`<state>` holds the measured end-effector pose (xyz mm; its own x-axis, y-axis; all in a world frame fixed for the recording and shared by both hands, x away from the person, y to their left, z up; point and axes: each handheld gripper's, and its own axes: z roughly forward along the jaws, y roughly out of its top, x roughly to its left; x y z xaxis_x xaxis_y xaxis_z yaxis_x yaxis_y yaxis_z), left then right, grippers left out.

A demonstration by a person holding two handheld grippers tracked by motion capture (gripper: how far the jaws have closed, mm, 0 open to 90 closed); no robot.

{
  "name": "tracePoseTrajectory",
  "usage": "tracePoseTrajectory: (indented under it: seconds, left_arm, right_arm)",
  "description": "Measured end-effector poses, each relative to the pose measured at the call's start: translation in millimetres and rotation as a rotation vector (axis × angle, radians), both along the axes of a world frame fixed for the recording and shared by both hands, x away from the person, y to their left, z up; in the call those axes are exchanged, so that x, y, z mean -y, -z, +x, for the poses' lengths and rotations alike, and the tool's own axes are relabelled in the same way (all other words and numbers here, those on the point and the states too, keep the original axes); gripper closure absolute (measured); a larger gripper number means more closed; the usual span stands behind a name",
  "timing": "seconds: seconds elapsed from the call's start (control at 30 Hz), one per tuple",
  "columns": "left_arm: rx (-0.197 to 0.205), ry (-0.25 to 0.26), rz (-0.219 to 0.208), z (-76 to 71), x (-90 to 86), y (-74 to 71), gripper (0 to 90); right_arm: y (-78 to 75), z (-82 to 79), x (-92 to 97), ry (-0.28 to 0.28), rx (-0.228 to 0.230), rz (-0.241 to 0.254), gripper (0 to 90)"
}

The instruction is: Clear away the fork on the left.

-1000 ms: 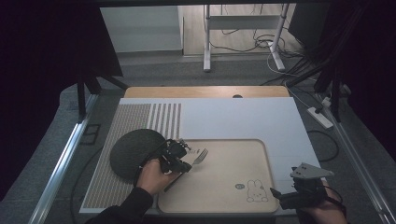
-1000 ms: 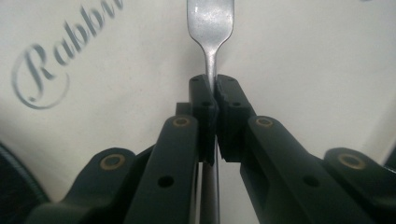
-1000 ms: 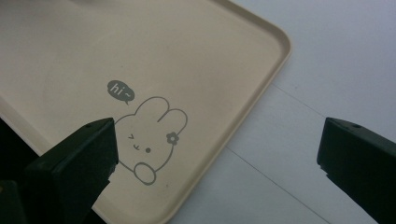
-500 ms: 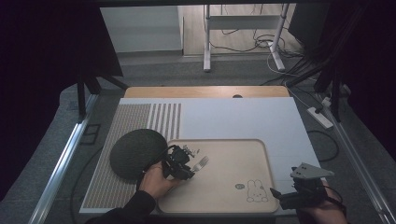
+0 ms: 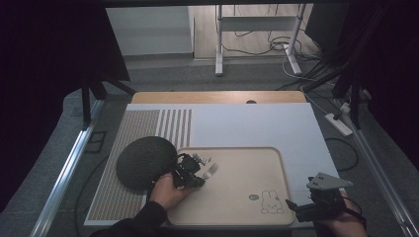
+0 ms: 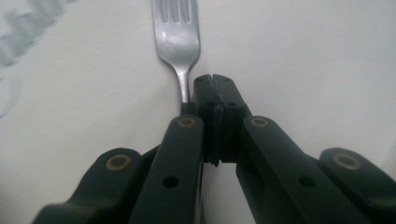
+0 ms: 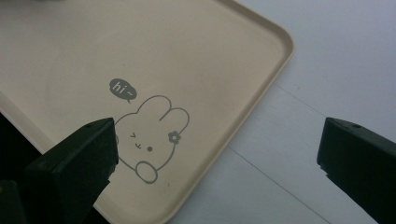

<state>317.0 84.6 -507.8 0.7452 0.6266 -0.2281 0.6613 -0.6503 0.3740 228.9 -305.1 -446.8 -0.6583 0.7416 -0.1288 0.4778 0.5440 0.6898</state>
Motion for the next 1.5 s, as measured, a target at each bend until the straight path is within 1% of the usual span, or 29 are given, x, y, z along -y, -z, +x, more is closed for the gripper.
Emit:
tracePoseTrajectory:
  seconds: [0.03,0.23,0.37,0.43,0.57,0.73,0.8,0.9,1.0,1.13,1.17,1.27,1.33,1.4,1.5]
  left_arm:
    - [-0.006,-0.018,-0.003,1.8,-3.8,0.2,89.2]
    - [-0.010,-0.075,0.004,8.3,-21.6,0.7,89.2]
    - [-0.001,-0.116,0.025,11.8,-32.8,0.3,89.2]
    - [-0.009,-0.143,0.024,13.5,-39.3,0.5,89.2]
    - [-0.022,-0.176,0.017,16.5,-50.1,1.1,89.2]
    - [-0.024,-0.176,0.010,17.1,-52.4,1.5,89.0]
    - [-0.033,-0.167,-0.005,17.1,-52.9,1.6,87.8]
    - [0.006,-0.146,-0.007,15.7,-51.4,-2.8,85.8]
    - [0.040,-0.145,-0.029,14.2,-52.1,-7.7,80.1]
    - [0.083,-0.149,-0.027,12.1,-54.8,-11.1,70.1]
    - [0.094,-0.152,-0.027,11.7,-56.0,-11.9,66.4]
    - [0.116,-0.169,-0.046,10.8,-60.7,-15.3,55.7]
    - [0.120,-0.184,-0.069,11.0,-64.8,-17.2,47.3]
    - [0.126,-0.207,-0.075,10.7,-68.1,-18.7,37.0]
    - [0.138,-0.218,-0.092,9.7,-73.0,-20.6,26.2]
  right_arm:
    - [0.0,0.0,0.0,0.000,0.000,0.000,0.0]
    - [-0.1,-0.4,0.0,-0.005,0.000,0.000,0.0]
    - [0.0,-0.7,-0.1,-0.008,0.001,0.000,0.0]
    - [-0.1,-0.8,0.1,-0.007,0.001,0.000,0.0]
    - [-0.1,-0.6,0.5,-0.005,0.001,0.006,0.0]
    - [-0.1,-0.5,0.4,-0.004,0.000,0.005,0.0]
    - [-0.1,-0.5,0.6,-0.003,0.001,0.007,0.0]
    - [-0.2,-0.5,0.8,-0.003,0.001,0.008,0.0]
    - [-0.2,-0.4,1.0,-0.003,0.000,0.010,0.0]
    - [-0.2,-0.3,0.9,-0.002,-0.001,0.011,0.0]
    - [-0.2,-0.3,0.9,-0.002,-0.001,0.011,0.0]
    - [-0.2,-0.2,0.7,-0.001,-0.002,0.011,0.0]
    - [-0.1,-0.1,0.8,-0.001,-0.003,0.011,0.0]
    - [-0.2,-0.1,0.9,0.000,-0.003,0.011,0.0]
    - [-0.2,-0.2,0.9,0.000,-0.002,0.012,0.0]
